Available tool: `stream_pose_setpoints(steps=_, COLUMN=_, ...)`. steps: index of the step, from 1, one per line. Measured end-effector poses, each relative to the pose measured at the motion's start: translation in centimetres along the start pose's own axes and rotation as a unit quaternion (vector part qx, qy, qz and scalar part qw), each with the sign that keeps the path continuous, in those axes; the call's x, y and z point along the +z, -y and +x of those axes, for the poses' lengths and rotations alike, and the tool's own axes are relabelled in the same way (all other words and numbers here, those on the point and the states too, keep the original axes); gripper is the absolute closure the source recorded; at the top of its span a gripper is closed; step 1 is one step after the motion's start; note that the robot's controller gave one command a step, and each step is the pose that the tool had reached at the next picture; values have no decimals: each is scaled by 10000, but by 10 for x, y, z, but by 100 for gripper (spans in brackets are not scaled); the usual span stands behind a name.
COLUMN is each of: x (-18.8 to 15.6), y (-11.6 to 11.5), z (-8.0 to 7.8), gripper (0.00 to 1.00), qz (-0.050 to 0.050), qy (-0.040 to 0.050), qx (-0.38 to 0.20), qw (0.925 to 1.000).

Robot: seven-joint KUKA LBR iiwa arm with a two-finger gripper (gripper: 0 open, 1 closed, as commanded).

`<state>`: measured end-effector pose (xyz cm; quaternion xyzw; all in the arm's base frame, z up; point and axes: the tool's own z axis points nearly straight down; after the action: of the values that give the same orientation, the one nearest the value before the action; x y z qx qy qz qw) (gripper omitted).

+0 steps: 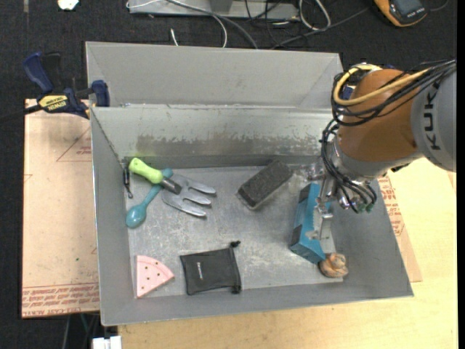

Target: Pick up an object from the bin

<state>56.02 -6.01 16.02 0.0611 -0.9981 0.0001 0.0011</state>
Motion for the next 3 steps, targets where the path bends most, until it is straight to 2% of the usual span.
stream_pose_setpoints(steps=1, x=-30, y=-3, z=7, gripper=0, qz=4, qy=36, qx=-760, qw=9971)
stream_pose_setpoints(steps=2, x=-56, y=-4, z=-3, gripper=0, qz=2, qy=47, qx=-1418, qw=9899)
stream_pose_setpoints(steps=3, x=-64, y=-11, z=-11, gripper=0, qz=5, qy=50, qx=-1822, qw=9833)
